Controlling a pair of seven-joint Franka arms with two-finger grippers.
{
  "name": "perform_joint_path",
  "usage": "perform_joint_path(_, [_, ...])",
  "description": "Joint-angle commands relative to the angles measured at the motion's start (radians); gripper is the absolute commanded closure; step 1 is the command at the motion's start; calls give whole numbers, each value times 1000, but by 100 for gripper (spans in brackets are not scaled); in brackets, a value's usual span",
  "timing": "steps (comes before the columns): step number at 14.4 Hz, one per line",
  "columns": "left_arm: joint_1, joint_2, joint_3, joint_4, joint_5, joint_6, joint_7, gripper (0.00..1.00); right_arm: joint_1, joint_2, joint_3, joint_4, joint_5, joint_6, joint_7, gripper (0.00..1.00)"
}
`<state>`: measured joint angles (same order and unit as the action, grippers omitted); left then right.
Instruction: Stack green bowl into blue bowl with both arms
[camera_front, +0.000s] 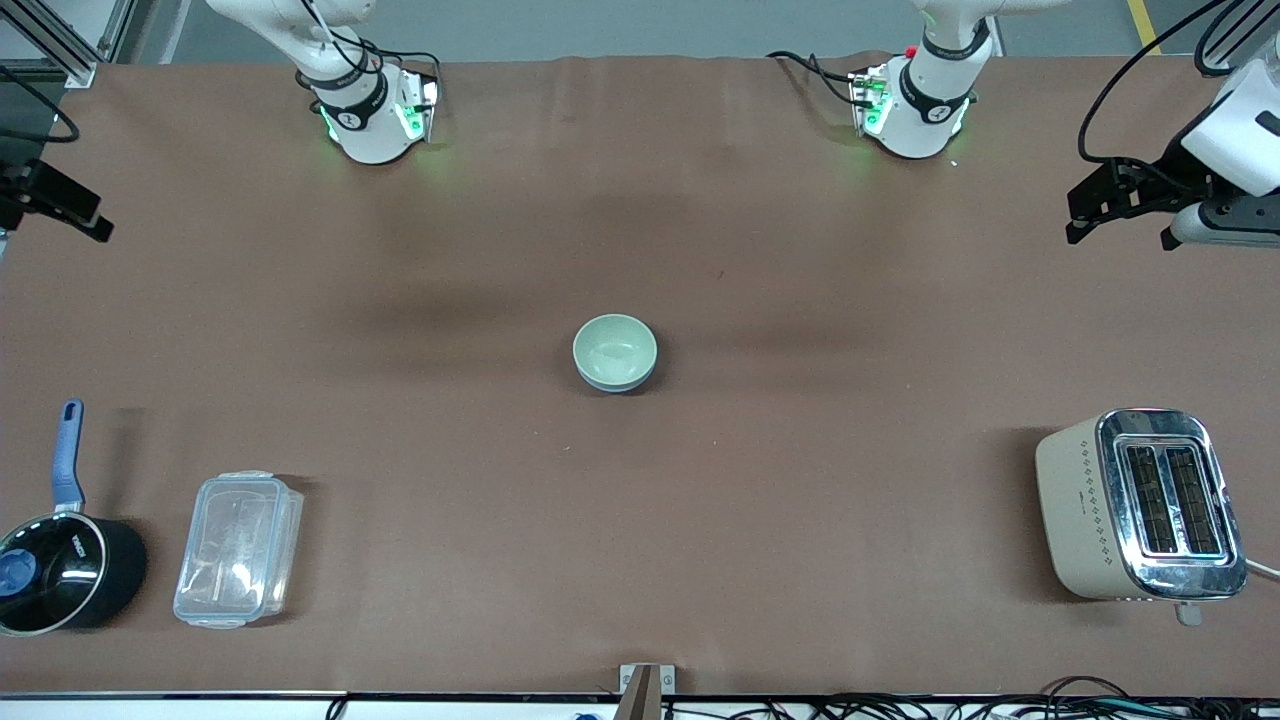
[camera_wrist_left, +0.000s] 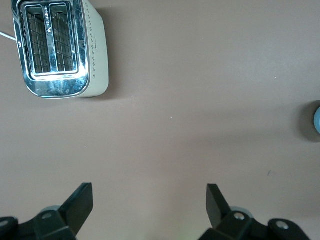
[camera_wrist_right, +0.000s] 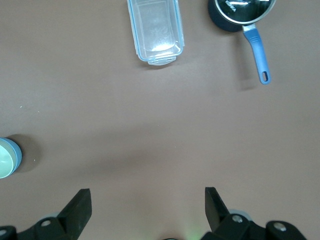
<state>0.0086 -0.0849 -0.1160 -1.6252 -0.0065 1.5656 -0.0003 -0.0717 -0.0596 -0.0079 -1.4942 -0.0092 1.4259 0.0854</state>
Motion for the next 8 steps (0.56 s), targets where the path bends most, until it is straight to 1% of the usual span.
perform_joint_path(1, [2, 1, -1, 15, 10, -9, 16, 0, 12, 1, -26, 17, 14, -18, -10, 0])
perform_joint_path(8, [4, 1, -1, 16, 10, -9, 16, 0, 6, 1, -20, 14, 5, -21, -44, 0])
